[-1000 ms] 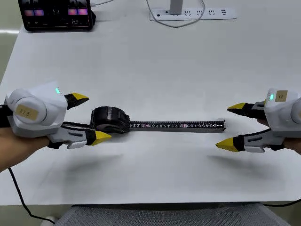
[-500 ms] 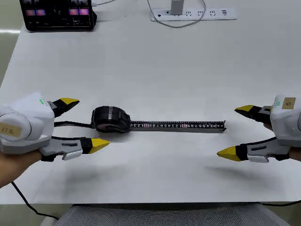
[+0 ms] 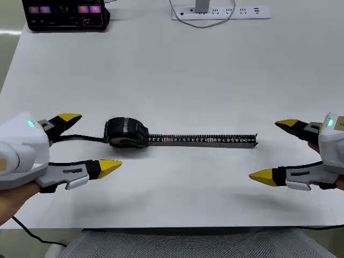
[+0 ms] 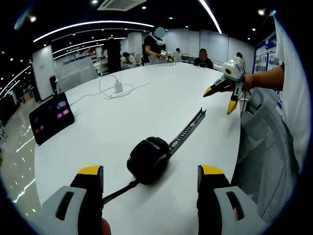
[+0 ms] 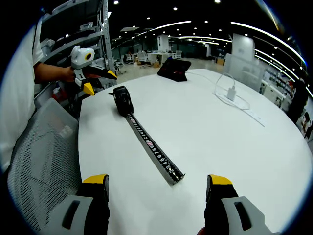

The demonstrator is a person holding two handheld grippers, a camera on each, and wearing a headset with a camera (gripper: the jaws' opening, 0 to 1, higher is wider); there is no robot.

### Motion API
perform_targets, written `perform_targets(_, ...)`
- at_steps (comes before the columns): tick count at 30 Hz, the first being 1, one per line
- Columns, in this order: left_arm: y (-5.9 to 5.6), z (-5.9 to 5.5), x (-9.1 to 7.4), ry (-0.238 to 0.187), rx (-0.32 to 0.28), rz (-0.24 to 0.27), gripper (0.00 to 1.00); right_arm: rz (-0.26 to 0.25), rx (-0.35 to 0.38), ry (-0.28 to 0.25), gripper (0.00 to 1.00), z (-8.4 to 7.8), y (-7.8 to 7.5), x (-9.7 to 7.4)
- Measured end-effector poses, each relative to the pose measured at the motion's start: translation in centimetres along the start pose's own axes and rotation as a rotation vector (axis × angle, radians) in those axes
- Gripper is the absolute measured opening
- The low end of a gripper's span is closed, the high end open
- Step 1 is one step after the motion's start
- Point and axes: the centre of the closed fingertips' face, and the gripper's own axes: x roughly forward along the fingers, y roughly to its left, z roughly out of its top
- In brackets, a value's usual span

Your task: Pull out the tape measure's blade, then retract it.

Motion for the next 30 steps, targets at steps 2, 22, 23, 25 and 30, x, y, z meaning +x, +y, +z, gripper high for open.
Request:
perform_targets(2,-0.1,-0.2,-0.1,-0.003,-0.014,0.002,0.76,-0.005,0.005,-0.007,0.8,0.1,0.3,-0.2)
perform_targets(22,-2.6,-1.9,-2.1,-0.02,-0.105,0.013,0.78,-0.028,0.04,-0.056,0.83,-0.6,2.5,-1.3)
perform_targets(23,-2.7,-1.9,-2.2,-0.02,-0.108,0.012,0.79,-0.033,0.038,-0.054,0.83,-0.7,2.5,-1.5)
perform_targets(25,-2.9,-2.1,-2.4,-0.018,-0.111,0.014,0.79,-0.037,0.052,-0.062,0.83,-0.6,2.5,-2.0)
perform_targets(30,-3.1,-2.5,-3.1,-0.011,-0.117,0.021,0.79,-0.052,0.053,-0.057,0.84,-1.2,2.9,-2.7)
